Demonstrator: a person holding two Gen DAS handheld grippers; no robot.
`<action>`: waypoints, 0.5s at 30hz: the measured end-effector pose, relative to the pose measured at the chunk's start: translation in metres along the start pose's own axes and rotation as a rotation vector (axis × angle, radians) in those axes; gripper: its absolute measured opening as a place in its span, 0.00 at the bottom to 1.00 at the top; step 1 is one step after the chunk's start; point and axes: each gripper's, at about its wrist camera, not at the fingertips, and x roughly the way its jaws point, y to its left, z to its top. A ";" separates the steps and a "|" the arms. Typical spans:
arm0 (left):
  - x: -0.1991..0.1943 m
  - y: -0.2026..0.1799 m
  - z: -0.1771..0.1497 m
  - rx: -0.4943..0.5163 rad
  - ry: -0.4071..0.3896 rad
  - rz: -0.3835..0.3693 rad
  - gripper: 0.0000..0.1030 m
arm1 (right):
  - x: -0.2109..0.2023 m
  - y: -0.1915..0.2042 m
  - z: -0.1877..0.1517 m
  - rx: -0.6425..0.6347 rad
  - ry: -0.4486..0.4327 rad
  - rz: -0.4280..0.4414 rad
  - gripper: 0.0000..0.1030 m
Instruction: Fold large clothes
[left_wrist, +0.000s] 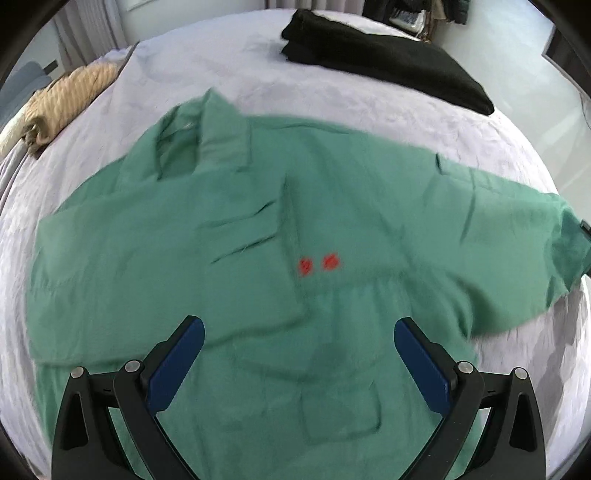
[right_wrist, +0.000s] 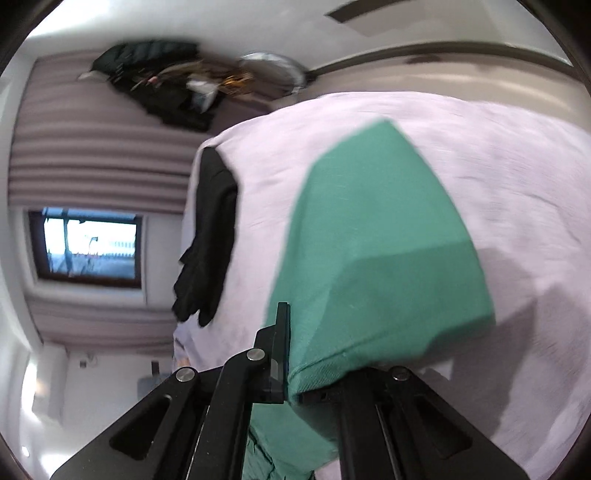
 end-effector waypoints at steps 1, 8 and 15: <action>-0.015 -0.015 -0.008 0.011 0.000 -0.012 1.00 | 0.002 0.010 -0.003 -0.020 0.007 0.008 0.03; -0.032 -0.020 -0.024 0.004 0.018 -0.075 1.00 | 0.024 0.112 -0.050 -0.300 0.109 0.069 0.03; -0.065 0.092 -0.017 -0.062 -0.077 0.053 1.00 | 0.095 0.222 -0.177 -0.665 0.267 0.103 0.03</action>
